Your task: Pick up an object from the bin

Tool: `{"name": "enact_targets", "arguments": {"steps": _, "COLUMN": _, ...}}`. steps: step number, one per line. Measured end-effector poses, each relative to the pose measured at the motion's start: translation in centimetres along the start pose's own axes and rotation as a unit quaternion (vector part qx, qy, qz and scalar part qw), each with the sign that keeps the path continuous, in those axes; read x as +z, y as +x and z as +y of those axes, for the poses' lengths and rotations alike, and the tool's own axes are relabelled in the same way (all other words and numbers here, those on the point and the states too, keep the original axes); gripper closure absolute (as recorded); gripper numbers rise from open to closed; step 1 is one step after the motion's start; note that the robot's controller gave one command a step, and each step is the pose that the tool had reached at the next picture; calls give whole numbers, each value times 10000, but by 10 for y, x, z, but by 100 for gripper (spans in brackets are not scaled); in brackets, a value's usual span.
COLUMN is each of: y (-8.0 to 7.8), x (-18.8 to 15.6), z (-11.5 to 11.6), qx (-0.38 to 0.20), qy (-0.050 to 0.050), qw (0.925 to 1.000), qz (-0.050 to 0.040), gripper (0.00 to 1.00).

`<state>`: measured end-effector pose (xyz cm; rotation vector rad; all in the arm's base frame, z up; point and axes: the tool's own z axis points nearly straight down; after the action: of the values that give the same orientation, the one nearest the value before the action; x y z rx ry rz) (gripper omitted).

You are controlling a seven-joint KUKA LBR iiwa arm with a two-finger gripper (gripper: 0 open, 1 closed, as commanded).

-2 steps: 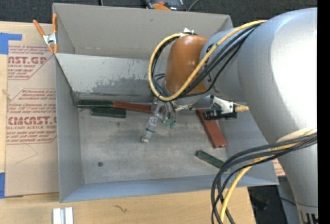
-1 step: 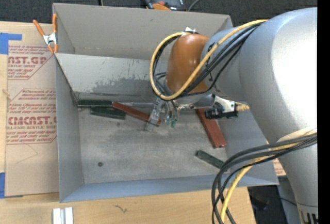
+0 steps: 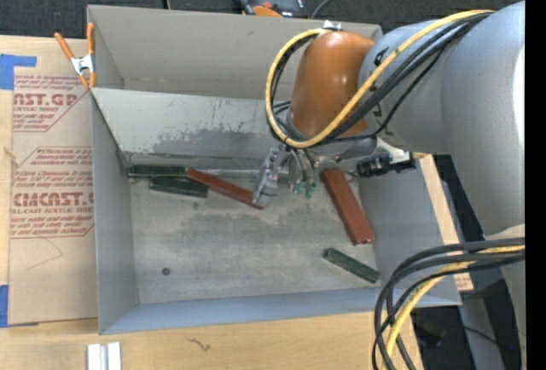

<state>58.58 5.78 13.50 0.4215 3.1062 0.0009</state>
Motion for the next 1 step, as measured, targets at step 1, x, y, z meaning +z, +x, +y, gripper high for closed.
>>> {"name": "enact_targets", "arguments": {"steps": 1, "y": 1, "x": 3, "z": 0, "qx": 6, "qy": 5, "qw": 10000, "qz": 24, "gripper": 0}}
